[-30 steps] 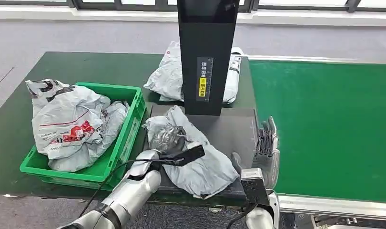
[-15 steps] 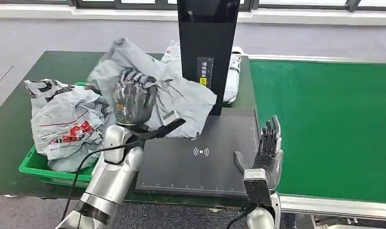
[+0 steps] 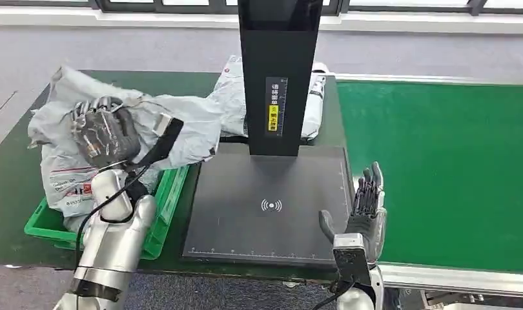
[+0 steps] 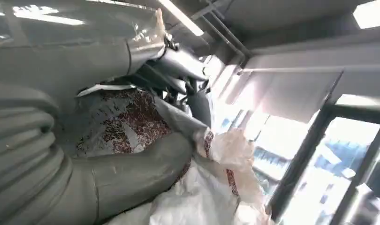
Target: Moved the parcel from conveyor to table for the left to box.
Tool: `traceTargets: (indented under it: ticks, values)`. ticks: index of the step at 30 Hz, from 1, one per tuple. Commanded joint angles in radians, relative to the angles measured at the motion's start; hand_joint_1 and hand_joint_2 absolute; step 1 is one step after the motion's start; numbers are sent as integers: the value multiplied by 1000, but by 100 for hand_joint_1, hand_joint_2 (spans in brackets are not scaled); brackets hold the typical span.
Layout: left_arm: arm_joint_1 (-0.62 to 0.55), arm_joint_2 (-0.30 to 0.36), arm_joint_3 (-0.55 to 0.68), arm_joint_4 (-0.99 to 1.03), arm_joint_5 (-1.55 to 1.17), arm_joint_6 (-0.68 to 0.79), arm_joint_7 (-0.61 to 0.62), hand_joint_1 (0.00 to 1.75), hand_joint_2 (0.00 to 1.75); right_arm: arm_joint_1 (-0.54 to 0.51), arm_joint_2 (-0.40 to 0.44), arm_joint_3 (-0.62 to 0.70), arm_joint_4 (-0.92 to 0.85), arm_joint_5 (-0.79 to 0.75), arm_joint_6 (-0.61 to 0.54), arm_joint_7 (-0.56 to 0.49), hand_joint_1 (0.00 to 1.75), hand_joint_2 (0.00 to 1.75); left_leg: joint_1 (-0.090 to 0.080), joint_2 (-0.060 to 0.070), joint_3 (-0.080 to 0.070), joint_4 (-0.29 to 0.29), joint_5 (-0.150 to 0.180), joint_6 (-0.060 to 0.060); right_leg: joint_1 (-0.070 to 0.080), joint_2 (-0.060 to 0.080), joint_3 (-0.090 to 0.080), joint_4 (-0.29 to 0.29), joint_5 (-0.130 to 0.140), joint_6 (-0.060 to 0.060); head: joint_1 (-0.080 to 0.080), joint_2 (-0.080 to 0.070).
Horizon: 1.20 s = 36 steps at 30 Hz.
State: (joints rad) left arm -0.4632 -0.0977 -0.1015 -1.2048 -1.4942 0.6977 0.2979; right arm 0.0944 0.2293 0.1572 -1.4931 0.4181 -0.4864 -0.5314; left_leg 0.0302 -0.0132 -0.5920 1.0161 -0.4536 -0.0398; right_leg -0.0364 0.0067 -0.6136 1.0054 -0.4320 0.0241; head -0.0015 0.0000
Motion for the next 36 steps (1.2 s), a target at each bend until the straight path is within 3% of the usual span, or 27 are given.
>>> traceTargets:
  ticks: [1,6,15,16,17,19,20,24,28,31,36]
  values:
    - [-33,88,50,252,-74,-7,83,175,175,0,-15,-44,-26,14,22,16,0,175,0,0,3,-2,0,4,1,-2,4,-3,0,-3,0,0]
    - [-19,84,197,395,-61,-24,19,175,175,7,-24,-74,-22,23,40,31,0,175,-2,4,6,-5,0,3,-1,2,6,-3,1,-4,0,0]
    - [7,56,220,354,-73,-79,23,175,175,27,-34,-70,-37,39,57,44,0,175,-1,1,3,-2,-1,4,0,-1,3,-3,0,-3,0,0]
    - [12,55,226,346,-77,-79,19,115,175,31,-36,-67,-40,44,59,45,0,175,-1,2,2,-2,-1,3,0,0,2,-2,0,-2,0,0]
    - [19,44,241,329,-35,-74,-24,0,175,40,-39,-61,-46,46,60,46,0,175,-1,2,3,-2,-1,4,0,1,3,-3,0,-3,0,0]
    - [32,24,240,275,26,-36,-108,0,175,52,-40,-57,-53,48,52,48,0,175,-1,2,2,-2,-1,3,0,1,2,-2,0,-3,0,0]
    - [45,4,235,223,202,-37,-230,0,175,59,-42,-57,-55,48,48,51,0,175,-1,1,3,-2,-1,4,0,0,4,-3,-1,-4,0,0]
    - [88,-10,255,52,192,0,-259,0,175,56,-50,-39,-43,64,47,57,0,175,-1,1,0,-1,-1,3,0,-1,0,-1,0,-3,0,0]
    - [87,-80,402,-58,279,0,-488,0,175,53,-47,-24,-17,70,36,60,0,175,-1,2,-1,0,-1,2,0,1,-1,-1,0,-2,0,0]
    - [39,-50,367,31,685,0,-631,0,175,44,-34,-23,0,70,25,51,0,175,0,2,0,-1,-1,2,0,1,0,-1,0,-3,0,0]
    - [-29,5,298,69,982,-13,-712,0,175,-7,-31,-48,11,57,16,48,0,175,0,1,1,-1,-1,3,1,0,1,-2,0,-4,-1,0]
